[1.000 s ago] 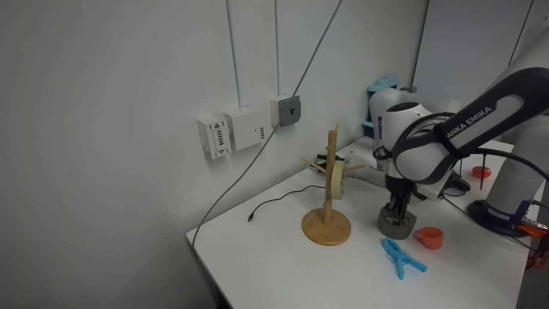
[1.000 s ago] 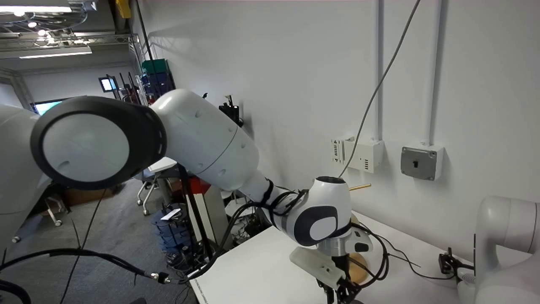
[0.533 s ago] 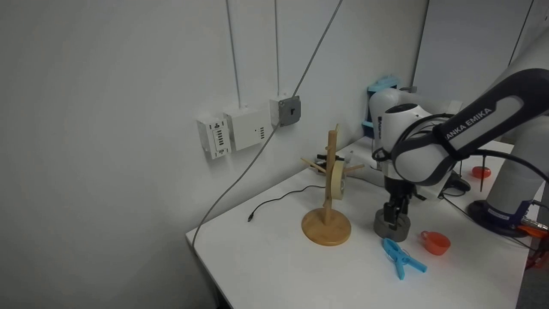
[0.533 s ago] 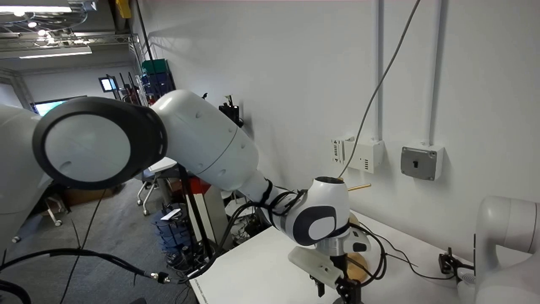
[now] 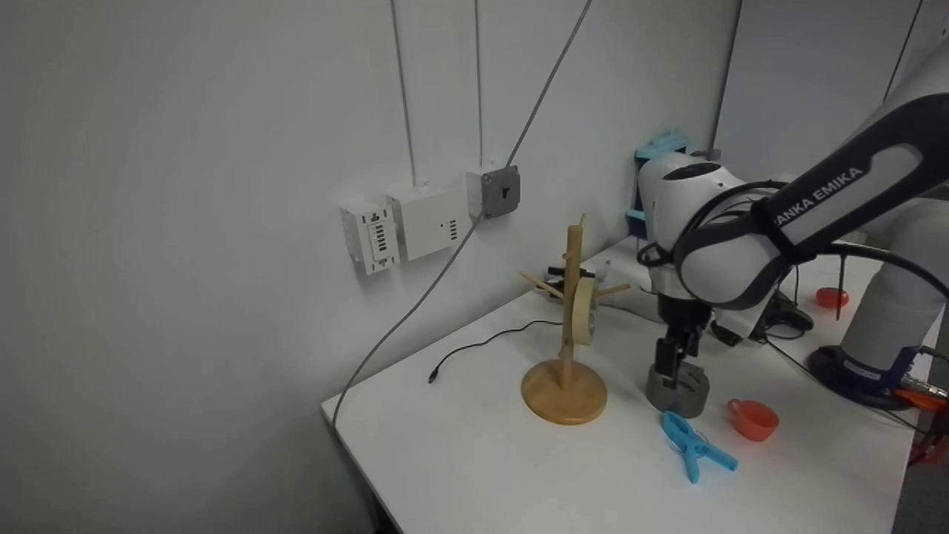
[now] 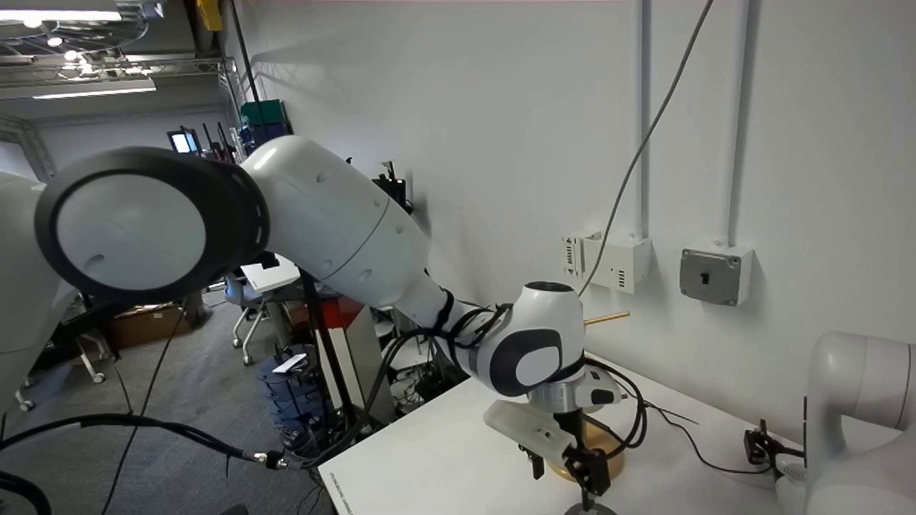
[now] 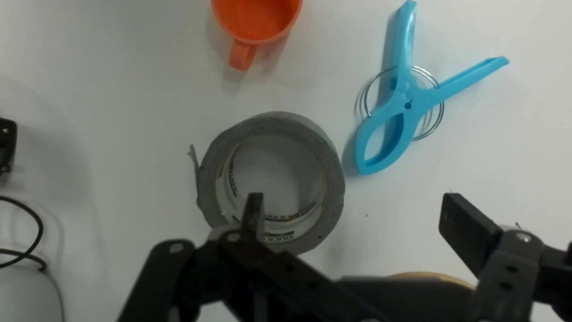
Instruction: Unhang the masking tape from the tree
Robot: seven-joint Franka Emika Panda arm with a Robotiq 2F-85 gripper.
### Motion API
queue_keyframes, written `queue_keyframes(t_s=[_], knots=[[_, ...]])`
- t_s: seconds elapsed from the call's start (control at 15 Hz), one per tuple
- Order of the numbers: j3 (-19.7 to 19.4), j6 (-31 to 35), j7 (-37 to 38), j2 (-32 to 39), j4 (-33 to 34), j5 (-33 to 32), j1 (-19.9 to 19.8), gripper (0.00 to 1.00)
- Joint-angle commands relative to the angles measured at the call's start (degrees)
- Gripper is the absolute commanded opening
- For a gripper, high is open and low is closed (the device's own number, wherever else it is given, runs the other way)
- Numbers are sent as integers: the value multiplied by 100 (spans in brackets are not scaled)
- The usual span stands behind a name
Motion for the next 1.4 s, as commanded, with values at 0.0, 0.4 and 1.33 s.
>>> queue_keyframes(t_s=[0.0, 0.4, 1.33], knots=[[-20, -98, 54, -462, -345, -172, 80, 100], [-11, -3, 110, -1104, -845, -192, 186, 100], [-103, 1029, 971, -2524, -2272, -558, 511, 100]])
